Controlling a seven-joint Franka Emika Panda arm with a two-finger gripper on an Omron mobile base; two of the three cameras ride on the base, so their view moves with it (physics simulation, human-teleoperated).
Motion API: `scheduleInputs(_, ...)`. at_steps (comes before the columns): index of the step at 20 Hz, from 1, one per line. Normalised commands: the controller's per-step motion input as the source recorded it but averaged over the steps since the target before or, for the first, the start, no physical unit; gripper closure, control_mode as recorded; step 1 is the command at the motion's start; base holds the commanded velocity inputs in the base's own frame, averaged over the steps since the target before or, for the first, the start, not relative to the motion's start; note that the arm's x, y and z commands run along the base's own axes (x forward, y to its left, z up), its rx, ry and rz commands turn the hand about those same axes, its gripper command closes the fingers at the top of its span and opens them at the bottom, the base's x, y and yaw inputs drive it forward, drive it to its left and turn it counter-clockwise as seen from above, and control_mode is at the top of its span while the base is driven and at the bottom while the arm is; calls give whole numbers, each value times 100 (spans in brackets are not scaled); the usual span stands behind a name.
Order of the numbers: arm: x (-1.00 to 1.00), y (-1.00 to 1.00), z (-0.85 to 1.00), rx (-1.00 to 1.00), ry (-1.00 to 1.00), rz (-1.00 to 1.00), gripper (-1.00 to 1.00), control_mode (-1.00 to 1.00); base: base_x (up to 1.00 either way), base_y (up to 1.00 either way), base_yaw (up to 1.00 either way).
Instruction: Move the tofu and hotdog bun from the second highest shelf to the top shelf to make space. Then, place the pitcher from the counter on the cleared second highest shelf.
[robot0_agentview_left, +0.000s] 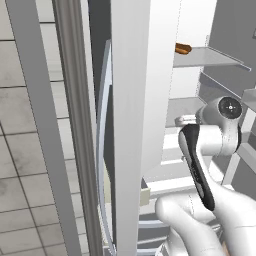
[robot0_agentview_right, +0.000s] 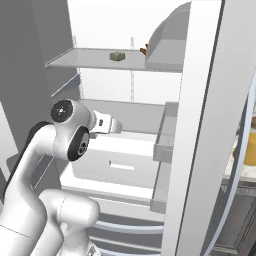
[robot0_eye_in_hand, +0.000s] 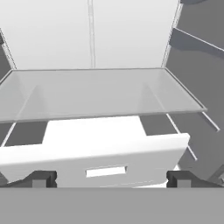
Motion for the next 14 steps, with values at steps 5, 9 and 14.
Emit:
scheduleInputs(5, -39, 15, -13, 4, 2, 0, -100, -100, 0, 0, 0)
scheduleInputs(9, -4, 5, 0, 0, 0, 0, -100, -100, 0, 0, 0)
scheduleInputs(14, 0, 0, 0, 0, 0, 0, -100, -100, 0, 0, 0)
